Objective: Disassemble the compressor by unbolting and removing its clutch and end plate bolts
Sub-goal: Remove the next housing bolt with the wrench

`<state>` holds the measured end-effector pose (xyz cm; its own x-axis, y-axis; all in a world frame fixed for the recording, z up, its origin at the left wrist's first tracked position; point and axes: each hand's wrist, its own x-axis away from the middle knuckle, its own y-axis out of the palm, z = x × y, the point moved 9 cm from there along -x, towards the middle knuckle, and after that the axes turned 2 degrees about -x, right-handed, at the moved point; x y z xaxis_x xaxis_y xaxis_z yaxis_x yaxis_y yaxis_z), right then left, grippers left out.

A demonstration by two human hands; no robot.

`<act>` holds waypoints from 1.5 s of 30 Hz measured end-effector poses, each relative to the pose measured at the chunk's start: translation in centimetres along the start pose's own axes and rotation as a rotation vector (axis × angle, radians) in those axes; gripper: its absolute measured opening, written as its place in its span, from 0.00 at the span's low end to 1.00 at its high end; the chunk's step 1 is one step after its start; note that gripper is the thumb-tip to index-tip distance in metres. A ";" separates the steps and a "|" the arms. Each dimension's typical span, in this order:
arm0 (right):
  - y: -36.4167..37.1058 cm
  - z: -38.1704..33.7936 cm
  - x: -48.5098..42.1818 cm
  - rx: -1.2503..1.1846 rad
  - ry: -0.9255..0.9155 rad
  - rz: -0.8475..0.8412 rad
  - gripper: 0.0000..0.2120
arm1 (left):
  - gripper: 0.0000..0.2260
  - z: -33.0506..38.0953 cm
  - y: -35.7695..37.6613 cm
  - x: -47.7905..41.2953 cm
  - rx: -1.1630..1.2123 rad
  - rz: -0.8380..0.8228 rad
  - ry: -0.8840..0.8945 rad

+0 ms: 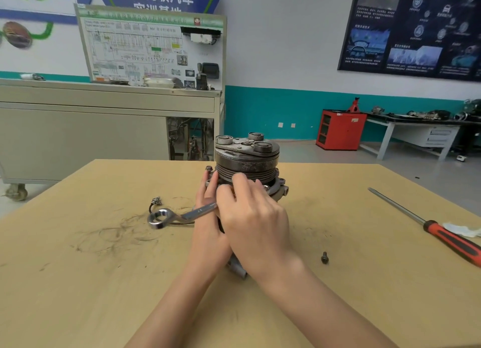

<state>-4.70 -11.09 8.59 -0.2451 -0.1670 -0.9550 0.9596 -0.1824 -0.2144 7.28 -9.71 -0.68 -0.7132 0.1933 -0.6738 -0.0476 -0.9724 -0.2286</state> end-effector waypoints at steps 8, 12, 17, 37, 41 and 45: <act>-0.5 1.2 0.7 -0.034 -0.027 0.071 0.12 | 0.29 -0.1 0.2 -0.1 -0.095 -0.024 -0.009; -0.3 2.8 1.4 -0.088 0.029 0.092 0.15 | 0.38 0.9 -0.4 0.0 0.035 0.027 -0.025; 1.2 8.3 3.7 -0.948 0.388 0.154 0.11 | 0.38 0.4 -0.3 0.6 0.012 -0.030 -0.037; 13.0 15.5 5.7 -2.036 1.344 -0.186 0.06 | 0.37 0.4 -0.2 0.8 0.038 -0.046 -0.066; 10.6 16.5 5.0 -1.938 1.348 -0.316 0.11 | 0.36 0.3 -0.2 0.8 0.039 -0.051 -0.065; 5.5 17.8 1.1 -1.353 0.916 -0.269 0.11 | 0.36 0.4 -0.1 0.7 0.031 -0.049 -0.062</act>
<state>-2.16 -29.50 9.99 -0.7265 0.4065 -0.5541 0.4434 0.8933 0.0740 6.48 -9.48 -0.84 -0.7514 0.2330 -0.6173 -0.1043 -0.9658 -0.2375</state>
